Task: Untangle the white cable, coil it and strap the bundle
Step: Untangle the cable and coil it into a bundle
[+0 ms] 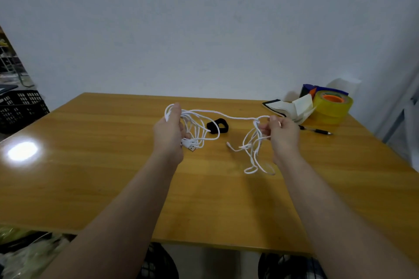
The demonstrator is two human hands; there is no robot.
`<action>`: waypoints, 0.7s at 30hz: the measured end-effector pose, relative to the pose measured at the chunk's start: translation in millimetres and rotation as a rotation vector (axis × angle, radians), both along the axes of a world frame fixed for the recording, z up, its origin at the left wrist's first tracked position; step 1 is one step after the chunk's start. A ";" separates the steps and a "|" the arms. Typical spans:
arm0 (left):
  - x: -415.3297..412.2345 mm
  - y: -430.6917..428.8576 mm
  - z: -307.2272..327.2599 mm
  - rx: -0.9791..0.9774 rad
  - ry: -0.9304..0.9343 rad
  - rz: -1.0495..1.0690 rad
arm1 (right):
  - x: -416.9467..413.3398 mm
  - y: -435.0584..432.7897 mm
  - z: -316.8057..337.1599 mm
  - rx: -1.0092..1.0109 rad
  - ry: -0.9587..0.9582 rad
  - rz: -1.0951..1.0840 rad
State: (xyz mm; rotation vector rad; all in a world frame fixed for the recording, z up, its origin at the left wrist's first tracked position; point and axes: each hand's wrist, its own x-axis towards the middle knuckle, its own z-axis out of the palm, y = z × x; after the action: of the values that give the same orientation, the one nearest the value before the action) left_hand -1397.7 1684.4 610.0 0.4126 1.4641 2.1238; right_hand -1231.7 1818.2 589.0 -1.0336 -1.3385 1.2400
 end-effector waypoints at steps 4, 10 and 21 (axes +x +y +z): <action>8.4 -5.0 10.0 -0.143 0.315 -0.186 | 1.0 -11.6 19.1 0.199 -0.117 0.177; 35.6 -17.9 30.7 -0.258 0.515 -0.697 | -3.9 -25.8 30.1 0.235 -0.132 0.271; -9.4 -18.8 21.7 -0.535 0.819 -0.099 | 21.2 -14.2 36.0 -0.131 0.244 0.501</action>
State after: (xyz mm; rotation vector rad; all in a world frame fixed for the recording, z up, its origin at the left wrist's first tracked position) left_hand -1407.1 1665.5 631.7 1.1909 2.2957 1.4252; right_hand -1210.5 1804.0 625.0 -0.6188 -1.3800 1.7837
